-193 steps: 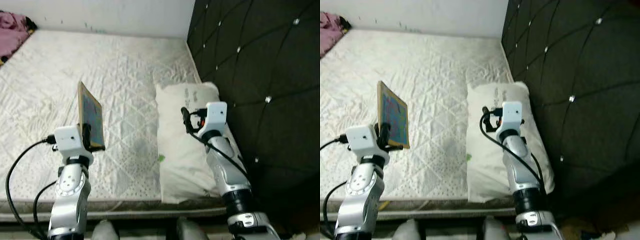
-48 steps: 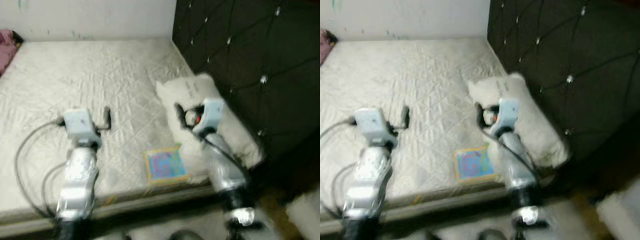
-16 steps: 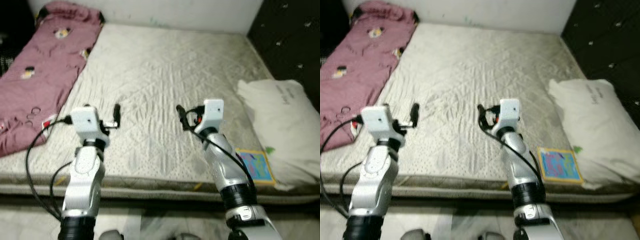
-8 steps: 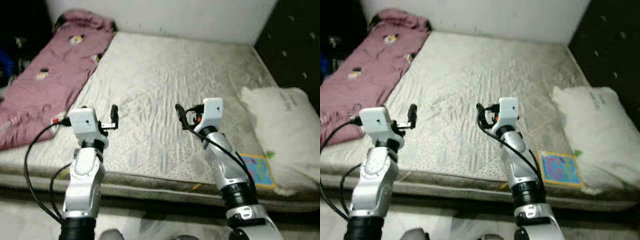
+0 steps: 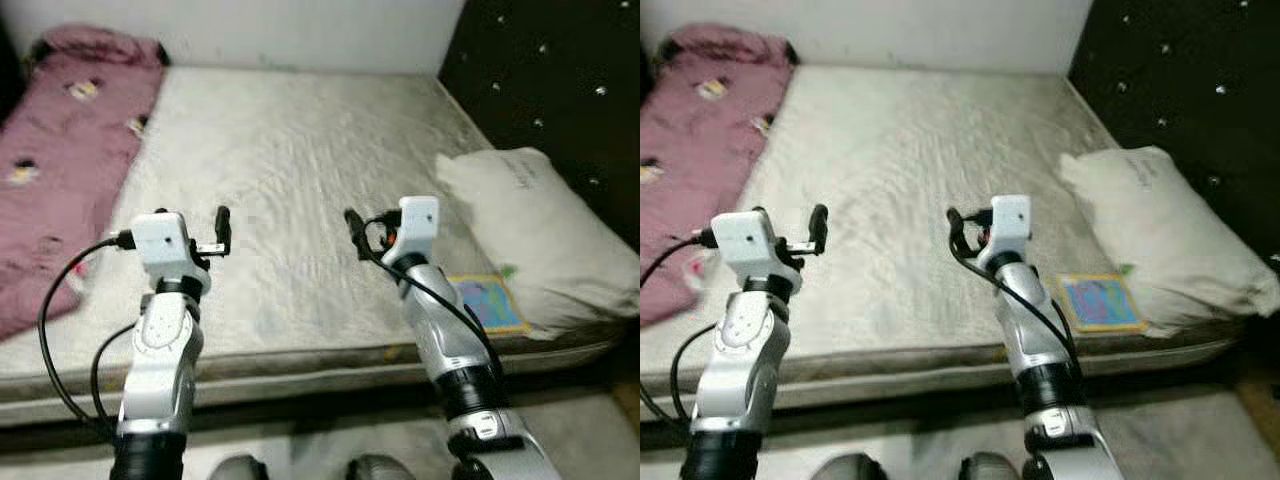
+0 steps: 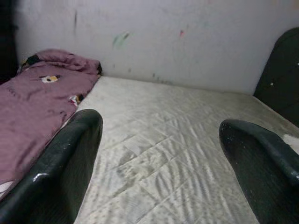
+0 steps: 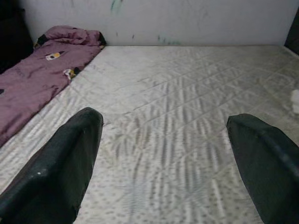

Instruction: Clean up the room

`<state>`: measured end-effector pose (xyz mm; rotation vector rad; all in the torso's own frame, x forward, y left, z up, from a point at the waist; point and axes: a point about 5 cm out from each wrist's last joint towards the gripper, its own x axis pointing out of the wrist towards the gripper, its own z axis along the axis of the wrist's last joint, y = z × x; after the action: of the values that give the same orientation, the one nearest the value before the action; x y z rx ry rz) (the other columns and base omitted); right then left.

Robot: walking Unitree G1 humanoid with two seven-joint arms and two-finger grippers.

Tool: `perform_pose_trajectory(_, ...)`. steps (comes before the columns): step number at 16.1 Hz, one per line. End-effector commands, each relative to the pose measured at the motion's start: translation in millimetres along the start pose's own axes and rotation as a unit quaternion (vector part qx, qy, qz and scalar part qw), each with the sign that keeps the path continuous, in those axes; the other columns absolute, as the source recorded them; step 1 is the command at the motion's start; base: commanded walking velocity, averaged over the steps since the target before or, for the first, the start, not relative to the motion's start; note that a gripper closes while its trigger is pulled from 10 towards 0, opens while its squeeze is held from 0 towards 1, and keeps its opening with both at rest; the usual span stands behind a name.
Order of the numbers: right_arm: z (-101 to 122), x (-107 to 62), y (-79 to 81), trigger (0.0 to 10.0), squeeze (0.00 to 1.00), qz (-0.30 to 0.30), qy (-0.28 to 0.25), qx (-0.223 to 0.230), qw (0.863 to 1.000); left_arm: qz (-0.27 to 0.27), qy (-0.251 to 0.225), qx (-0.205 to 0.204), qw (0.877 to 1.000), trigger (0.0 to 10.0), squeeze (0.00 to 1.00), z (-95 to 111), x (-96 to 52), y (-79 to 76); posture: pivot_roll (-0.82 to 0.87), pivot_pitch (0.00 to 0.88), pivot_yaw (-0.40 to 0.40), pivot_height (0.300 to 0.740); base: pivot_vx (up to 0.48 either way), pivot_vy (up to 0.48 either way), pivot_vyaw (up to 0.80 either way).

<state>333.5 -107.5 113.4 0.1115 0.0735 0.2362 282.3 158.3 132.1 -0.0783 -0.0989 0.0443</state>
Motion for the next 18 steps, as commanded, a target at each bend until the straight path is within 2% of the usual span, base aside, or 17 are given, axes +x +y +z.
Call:
perform_pose_trajectory(1, 0.3, -1.2, -10.2, 10.0, 0.0, -0.017, 0.003, -0.005, 1.0, -0.011, 0.008, -0.004, 1.0, 10.0, 0.0, -2.6, -0.4, -7.0, -0.04, 0.0, -0.059, 0.74, 0.0, 0.435, 0.0)
perform_pose_trajectory(3, 0.2, -1.3, -10.3, 10.0, 0.0, -0.018, 0.003, -0.005, 1.0, -0.008, 0.003, -0.011, 1.0, 10.0, 0.0, -1.8, -0.8, -7.1, -0.04, 0.0, -0.059, 0.74, 0.0, 0.48, 0.0)
perform_pose_trajectory(8, -0.4, -1.4, -10.5, 10.0, 0.0, -0.018, 0.004, -0.007, 1.0, -0.033, -0.011, -0.022, 0.999, 10.0, 0.0, 2.0, -2.3, -9.3, -0.04, 0.0, -0.059, 0.74, 0.0, 0.0, 0.0)
perform_pose_trajectory(18, 1.3, 0.4, -8.2, 10.0, 0.0, -0.014, 0.0, -0.009, 1.0, -0.045, -0.012, -0.025, 0.999, 10.0, 0.0, 2.3, -2.9, -9.8, -0.05, 0.0, -0.055, 0.74, 0.356, 0.0, 0.0)
